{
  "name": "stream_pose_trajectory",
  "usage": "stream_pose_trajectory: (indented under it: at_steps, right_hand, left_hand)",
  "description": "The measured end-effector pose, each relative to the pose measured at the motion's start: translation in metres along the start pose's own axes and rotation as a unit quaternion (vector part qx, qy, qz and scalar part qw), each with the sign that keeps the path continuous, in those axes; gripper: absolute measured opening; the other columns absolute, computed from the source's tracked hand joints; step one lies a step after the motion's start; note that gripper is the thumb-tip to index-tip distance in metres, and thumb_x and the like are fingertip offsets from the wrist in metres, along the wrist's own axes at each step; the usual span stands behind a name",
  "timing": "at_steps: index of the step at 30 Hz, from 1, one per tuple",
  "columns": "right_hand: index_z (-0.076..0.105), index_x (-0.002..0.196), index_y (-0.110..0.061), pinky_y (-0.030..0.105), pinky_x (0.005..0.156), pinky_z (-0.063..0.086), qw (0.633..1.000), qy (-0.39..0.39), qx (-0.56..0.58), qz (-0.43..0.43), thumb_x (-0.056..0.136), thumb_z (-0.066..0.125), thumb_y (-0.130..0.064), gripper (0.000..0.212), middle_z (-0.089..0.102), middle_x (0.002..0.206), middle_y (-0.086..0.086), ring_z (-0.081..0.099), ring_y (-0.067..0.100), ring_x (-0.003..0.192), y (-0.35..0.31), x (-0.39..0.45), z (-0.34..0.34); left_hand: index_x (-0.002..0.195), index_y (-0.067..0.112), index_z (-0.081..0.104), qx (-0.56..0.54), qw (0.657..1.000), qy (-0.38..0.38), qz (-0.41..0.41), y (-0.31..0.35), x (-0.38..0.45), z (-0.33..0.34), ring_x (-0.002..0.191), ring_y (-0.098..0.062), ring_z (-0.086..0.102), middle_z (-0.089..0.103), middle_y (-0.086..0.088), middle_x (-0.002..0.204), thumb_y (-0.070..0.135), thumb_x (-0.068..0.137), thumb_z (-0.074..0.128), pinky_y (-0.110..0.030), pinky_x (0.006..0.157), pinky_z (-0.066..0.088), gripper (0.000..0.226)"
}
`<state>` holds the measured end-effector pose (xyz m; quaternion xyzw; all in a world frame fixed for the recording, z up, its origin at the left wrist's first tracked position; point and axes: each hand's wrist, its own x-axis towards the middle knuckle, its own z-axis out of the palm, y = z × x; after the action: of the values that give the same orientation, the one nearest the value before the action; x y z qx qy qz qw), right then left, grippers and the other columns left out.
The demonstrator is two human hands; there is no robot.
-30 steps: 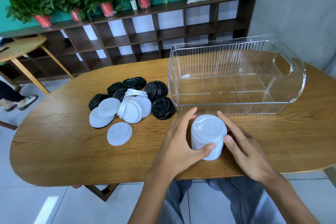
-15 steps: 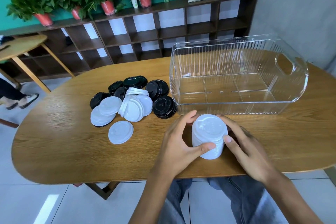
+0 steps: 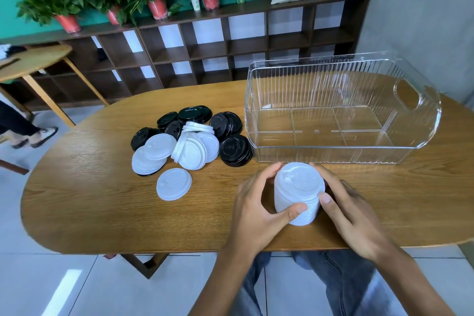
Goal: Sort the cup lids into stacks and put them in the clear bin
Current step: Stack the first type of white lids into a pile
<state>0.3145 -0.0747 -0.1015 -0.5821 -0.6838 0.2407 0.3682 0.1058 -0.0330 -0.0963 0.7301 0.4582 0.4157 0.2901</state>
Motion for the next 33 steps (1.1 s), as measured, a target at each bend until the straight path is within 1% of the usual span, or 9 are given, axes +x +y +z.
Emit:
stream_pose_trajectory:
  at_steps: [4, 8, 11, 15, 17, 21, 24, 30, 33]
  right_hand:
    - [0.029, 0.147, -0.057, 0.02, 0.107, 0.03, 1.0, 0.001, 0.025, 0.008, 0.094, 0.028, -0.072, 0.055, 0.04, 0.144, -0.042, 0.036, -0.011, 0.137, 0.0, 0.0, 0.0]
    - [0.029, 0.148, -0.055, 0.03, 0.107, 0.035, 0.999, 0.009, 0.032, 0.006, 0.093, 0.029, -0.073, 0.057, 0.045, 0.142, -0.038, 0.042, -0.003, 0.136, 0.002, -0.002, 0.0]
    - [0.031, 0.147, -0.055, 0.035, 0.108, 0.037, 0.999, 0.008, 0.032, 0.009, 0.093, 0.028, -0.074, 0.058, 0.048, 0.139, -0.037, 0.044, -0.001, 0.134, 0.003, -0.002, 0.0]
    - [0.035, 0.147, -0.05, 0.037, 0.109, 0.037, 0.999, 0.006, 0.033, 0.007, 0.094, 0.03, -0.068, 0.056, 0.05, 0.139, -0.034, 0.044, 0.001, 0.134, 0.002, -0.002, 0.001]
    - [0.035, 0.146, -0.052, 0.033, 0.106, 0.037, 1.0, 0.007, 0.027, 0.006, 0.094, 0.03, -0.066, 0.055, 0.049, 0.138, -0.037, 0.045, -0.002, 0.131, 0.001, -0.002, 0.001]
    - [0.036, 0.142, -0.057, 0.023, 0.1, 0.035, 1.0, 0.007, 0.015, 0.006, 0.093, 0.03, -0.064, 0.05, 0.05, 0.135, -0.038, 0.047, -0.003, 0.125, 0.001, -0.001, 0.002]
    - [0.04, 0.142, -0.054, 0.031, 0.102, 0.037, 1.0, 0.005, 0.016, 0.009, 0.094, 0.029, -0.065, 0.05, 0.052, 0.136, -0.035, 0.048, 0.001, 0.125, 0.003, -0.001, 0.002]
    - [0.039, 0.141, -0.055, 0.036, 0.102, 0.039, 1.0, 0.009, 0.007, 0.002, 0.096, 0.026, -0.069, 0.049, 0.051, 0.137, -0.034, 0.048, 0.0, 0.126, 0.005, 0.0, 0.003]
    - [0.04, 0.141, -0.054, 0.039, 0.104, 0.039, 1.0, 0.009, 0.013, 0.006, 0.096, 0.026, -0.068, 0.049, 0.052, 0.137, -0.034, 0.048, 0.001, 0.127, 0.005, 0.0, 0.003]
  left_hand:
    - [0.144, 0.053, 0.038, 0.027, 1.0, -0.012, 0.009, 0.002, -0.007, 0.004, 0.129, 0.008, 0.046, 0.045, 0.044, 0.136, 0.066, 0.081, 0.068, -0.025, 0.111, 0.038, 0.072]
    - [0.158, 0.03, 0.031, 0.072, 0.995, -0.045, 0.045, 0.001, -0.007, -0.002, 0.14, 0.006, 0.037, 0.043, 0.021, 0.155, 0.066, 0.095, 0.051, -0.021, 0.116, 0.028, 0.076]
    - [0.157, 0.026, 0.036, 0.075, 0.997, -0.006, 0.034, -0.014, -0.006, -0.025, 0.138, 0.003, 0.042, 0.05, 0.012, 0.152, 0.064, 0.097, 0.048, -0.018, 0.116, 0.026, 0.072]
    - [0.137, 0.028, 0.054, 0.099, 0.982, 0.159, -0.038, -0.054, -0.005, -0.084, 0.123, -0.01, 0.057, 0.06, 0.016, 0.132, 0.048, 0.095, 0.058, -0.043, 0.109, 0.044, 0.047]
    - [0.136, 0.021, 0.055, 0.144, 0.961, 0.218, -0.091, -0.074, -0.006, -0.111, 0.123, -0.021, 0.055, 0.06, 0.005, 0.132, 0.036, 0.092, 0.064, -0.052, 0.107, 0.043, 0.047]
    - [0.15, 0.013, 0.043, 0.203, 0.94, 0.197, -0.189, -0.09, -0.005, -0.128, 0.134, -0.035, 0.047, 0.055, -0.01, 0.144, 0.026, 0.087, 0.077, -0.057, 0.111, 0.037, 0.072]
    - [0.156, 0.018, 0.032, 0.267, 0.93, 0.148, -0.206, -0.089, -0.003, -0.122, 0.141, -0.033, 0.042, 0.051, -0.008, 0.149, 0.033, 0.081, 0.079, -0.056, 0.115, 0.029, 0.09]
    - [0.155, 0.019, 0.032, 0.241, 0.939, 0.152, -0.192, -0.094, -0.007, -0.124, 0.137, -0.032, 0.046, 0.052, -0.006, 0.147, 0.029, 0.079, 0.081, -0.055, 0.116, 0.029, 0.091]
    - [0.154, 0.018, 0.034, 0.187, 0.95, 0.168, -0.185, -0.097, -0.009, -0.125, 0.134, -0.03, 0.049, 0.053, -0.008, 0.145, 0.027, 0.079, 0.086, -0.052, 0.113, 0.039, 0.091]
